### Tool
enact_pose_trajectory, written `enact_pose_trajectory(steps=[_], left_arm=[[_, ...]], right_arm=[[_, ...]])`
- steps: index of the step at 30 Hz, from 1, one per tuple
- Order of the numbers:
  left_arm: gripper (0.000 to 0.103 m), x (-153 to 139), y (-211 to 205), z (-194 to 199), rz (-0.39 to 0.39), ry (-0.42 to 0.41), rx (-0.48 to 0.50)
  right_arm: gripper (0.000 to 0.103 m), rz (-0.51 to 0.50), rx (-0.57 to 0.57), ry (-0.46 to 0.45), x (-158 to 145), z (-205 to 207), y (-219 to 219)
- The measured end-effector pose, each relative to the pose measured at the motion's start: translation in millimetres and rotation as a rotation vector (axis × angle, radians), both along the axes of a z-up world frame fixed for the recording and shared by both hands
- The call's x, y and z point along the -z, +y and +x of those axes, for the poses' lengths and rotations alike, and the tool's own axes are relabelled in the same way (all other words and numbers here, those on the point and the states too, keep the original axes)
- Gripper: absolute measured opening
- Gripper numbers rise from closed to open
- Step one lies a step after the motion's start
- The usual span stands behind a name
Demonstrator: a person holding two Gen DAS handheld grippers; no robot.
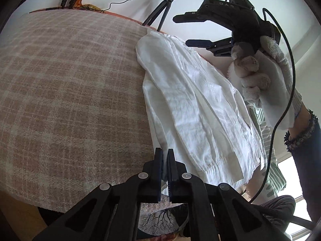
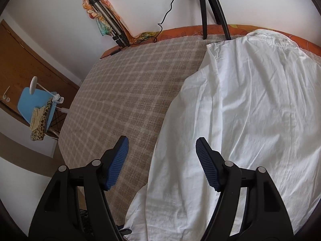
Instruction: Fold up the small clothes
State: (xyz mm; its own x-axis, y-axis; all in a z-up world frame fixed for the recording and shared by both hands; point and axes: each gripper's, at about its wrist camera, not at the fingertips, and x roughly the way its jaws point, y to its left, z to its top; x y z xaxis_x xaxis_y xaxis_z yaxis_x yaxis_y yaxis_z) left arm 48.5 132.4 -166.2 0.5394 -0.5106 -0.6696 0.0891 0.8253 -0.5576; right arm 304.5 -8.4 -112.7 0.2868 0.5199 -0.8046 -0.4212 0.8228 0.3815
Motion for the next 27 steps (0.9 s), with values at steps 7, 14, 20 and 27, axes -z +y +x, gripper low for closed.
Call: enact_pose_trajectory(steps=[7,14,20,27], left_arm=[[0.000,-21,-5,-7,-0.045,-0.063,0.043],[0.000,-32,-24,-9,0.000,-0.106,0.103],[0.000,-33,-25,-3,-0.027,-0.090,0.101],[0.000,-46,-50,-5,0.025,-0.123,0.134]], right_arm=[[0.072,-0.236,-0.053,0.013,36,37,60],[0.072,-0.472,-0.085,0.019,74,54,90],[0.046,-0.487,-0.076,-0.040,73,50,80],[0.017,-0.260,0.002,0.008,60,55,30]])
